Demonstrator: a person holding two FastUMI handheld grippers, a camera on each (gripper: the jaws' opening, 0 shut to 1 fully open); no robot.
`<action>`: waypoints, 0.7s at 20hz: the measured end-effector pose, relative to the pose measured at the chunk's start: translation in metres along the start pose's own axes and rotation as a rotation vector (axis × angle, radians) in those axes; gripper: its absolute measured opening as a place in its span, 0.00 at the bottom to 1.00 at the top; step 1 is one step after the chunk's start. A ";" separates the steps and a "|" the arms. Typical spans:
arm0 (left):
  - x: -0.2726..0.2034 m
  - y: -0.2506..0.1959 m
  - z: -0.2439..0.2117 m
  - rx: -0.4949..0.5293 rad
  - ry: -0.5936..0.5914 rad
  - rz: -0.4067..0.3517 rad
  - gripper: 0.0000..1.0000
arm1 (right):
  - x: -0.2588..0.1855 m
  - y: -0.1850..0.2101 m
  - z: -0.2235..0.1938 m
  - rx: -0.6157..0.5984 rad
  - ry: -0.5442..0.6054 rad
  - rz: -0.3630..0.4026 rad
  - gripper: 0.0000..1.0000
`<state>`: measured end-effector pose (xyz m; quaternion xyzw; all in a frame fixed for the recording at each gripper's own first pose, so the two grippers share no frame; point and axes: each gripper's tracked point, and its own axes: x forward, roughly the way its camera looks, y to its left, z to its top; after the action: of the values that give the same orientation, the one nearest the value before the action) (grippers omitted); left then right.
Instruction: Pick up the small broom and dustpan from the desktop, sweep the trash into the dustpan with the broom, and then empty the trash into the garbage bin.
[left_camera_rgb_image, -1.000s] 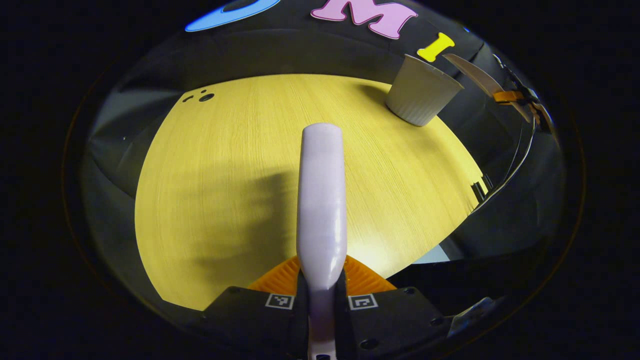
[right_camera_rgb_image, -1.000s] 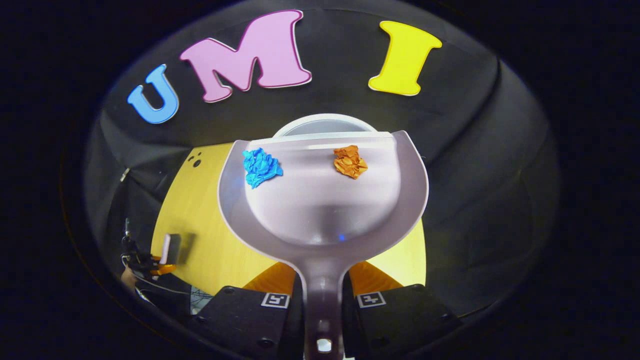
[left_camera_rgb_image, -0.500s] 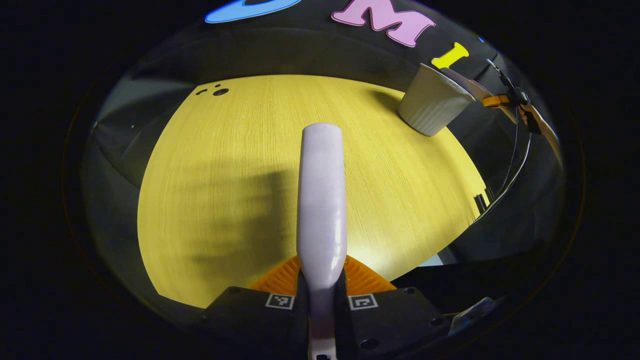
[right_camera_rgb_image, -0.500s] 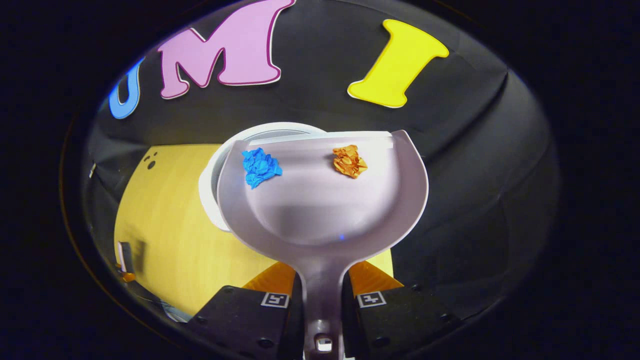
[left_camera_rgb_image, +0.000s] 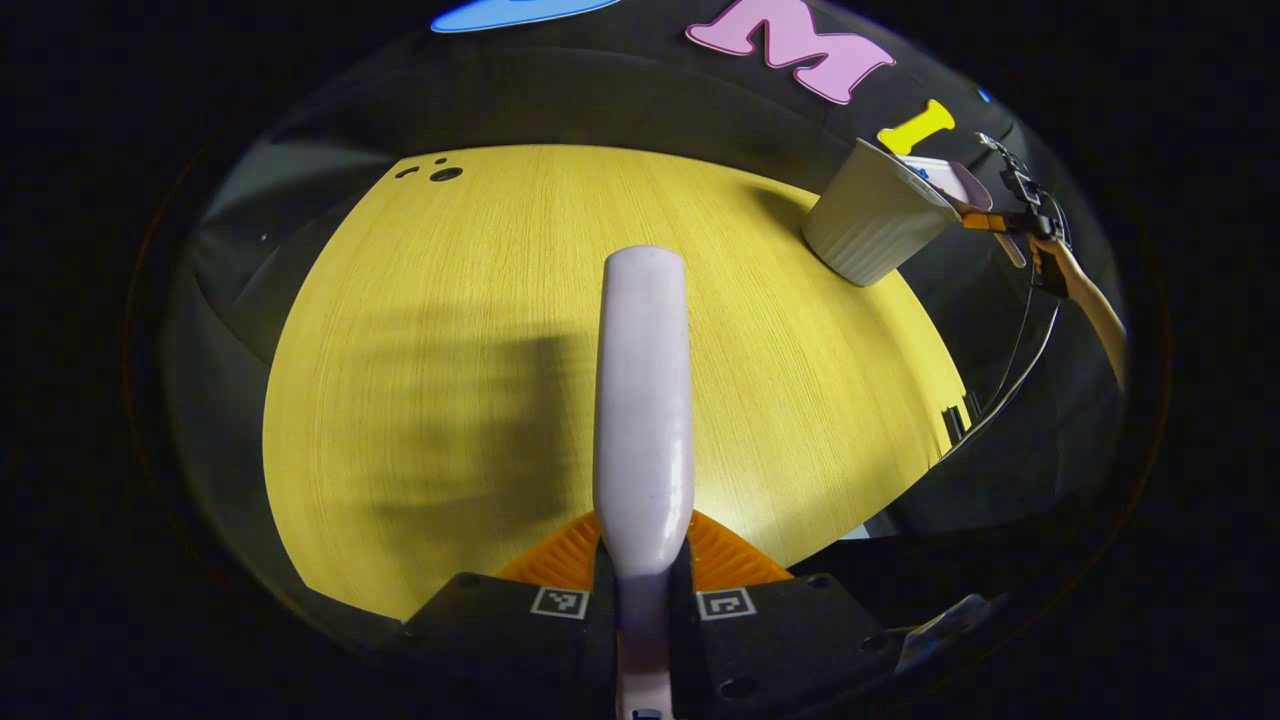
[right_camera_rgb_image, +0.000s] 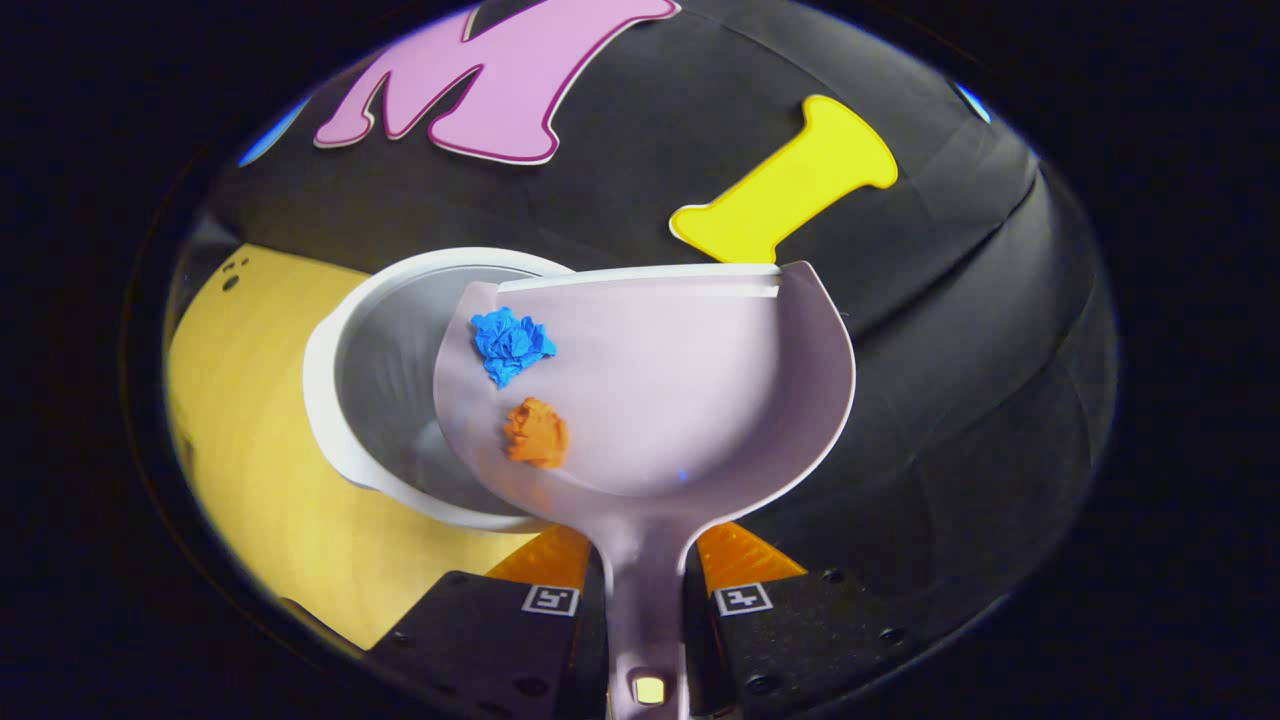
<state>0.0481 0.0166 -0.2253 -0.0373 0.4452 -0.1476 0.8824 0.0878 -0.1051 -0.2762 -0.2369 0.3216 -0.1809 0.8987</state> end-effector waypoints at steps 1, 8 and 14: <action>0.000 0.001 0.000 -0.001 0.004 0.001 0.25 | 0.005 -0.002 0.001 -0.027 -0.011 -0.028 0.34; 0.002 0.004 -0.006 -0.013 0.020 0.007 0.25 | 0.009 -0.014 0.013 -0.320 -0.088 -0.199 0.34; 0.001 -0.002 -0.019 0.003 0.052 0.009 0.25 | -0.006 -0.025 0.038 -0.646 -0.139 -0.287 0.34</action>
<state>0.0329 0.0154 -0.2374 -0.0302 0.4680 -0.1450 0.8712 0.1042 -0.1112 -0.2340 -0.5632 0.2637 -0.1779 0.7626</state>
